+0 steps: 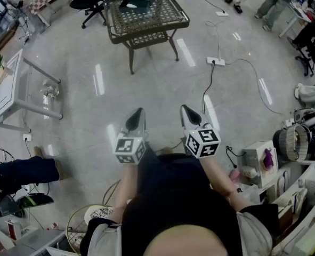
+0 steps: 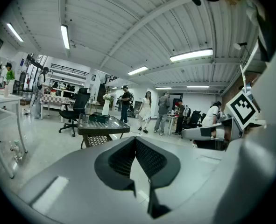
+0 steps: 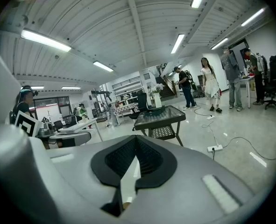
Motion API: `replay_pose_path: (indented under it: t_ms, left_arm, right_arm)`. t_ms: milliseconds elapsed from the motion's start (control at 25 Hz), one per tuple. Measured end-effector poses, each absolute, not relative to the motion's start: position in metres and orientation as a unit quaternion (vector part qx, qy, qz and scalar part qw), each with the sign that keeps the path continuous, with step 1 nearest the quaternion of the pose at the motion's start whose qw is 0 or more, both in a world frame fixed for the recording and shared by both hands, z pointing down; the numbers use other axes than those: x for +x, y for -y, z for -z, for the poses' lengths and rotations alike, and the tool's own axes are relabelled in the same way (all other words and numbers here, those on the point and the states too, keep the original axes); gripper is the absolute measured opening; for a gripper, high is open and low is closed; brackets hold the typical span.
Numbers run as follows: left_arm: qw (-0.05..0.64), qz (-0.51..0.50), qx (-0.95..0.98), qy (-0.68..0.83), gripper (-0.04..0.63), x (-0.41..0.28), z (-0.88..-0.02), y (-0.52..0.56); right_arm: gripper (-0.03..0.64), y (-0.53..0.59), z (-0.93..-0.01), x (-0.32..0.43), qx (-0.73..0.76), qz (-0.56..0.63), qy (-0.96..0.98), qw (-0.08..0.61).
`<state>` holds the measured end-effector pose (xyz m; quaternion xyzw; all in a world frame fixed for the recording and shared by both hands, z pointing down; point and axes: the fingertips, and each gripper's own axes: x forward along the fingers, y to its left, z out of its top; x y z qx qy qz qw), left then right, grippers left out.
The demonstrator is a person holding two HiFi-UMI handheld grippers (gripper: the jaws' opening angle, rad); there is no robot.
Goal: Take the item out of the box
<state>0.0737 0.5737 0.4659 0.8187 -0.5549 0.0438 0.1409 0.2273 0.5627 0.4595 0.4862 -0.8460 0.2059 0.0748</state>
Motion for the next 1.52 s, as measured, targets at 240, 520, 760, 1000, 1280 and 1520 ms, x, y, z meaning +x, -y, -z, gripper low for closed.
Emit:
replay_pose_path:
  t_ms: [240, 520, 760, 1000, 1280, 1520]
  left_arm:
    - [0.144, -0.036, 0.821, 0.551, 0.008, 0.077, -0.463, -0.573]
    - [0.145, -0.035, 0.821, 0.551, 0.008, 0.078, -0.465, -0.578]
    - [0.15, -0.038, 0.82, 0.551, 0.008, 0.078, -0.471, -0.583]
    - [0.166, -0.039, 0.82, 0.547, 0.008, 0.078, -0.478, -0.574]
    - [0.167, -0.042, 0.824, 0.54, 0.008, 0.083, -0.479, -0.551]
    - [0.173, -0.043, 0.824, 0.537, 0.008, 0.08, -0.477, -0.523]
  right_arm:
    - [0.0, -0.561, -0.463, 0.227, 0.489, -0.209, 0.843, 0.078]
    - [0.001, -0.565, -0.465, 0.229, 0.498, -0.214, 0.838, 0.066]
    - [0.001, -0.568, -0.472, 0.231, 0.5, -0.23, 0.832, 0.069]
    - [0.0, -0.564, -0.473, 0.223, 0.494, -0.232, 0.835, 0.075]
    - [0.0, -0.546, -0.478, 0.227, 0.501, -0.244, 0.827, 0.075]
    - [0.0, -0.516, -0.477, 0.223, 0.503, -0.247, 0.825, 0.075]
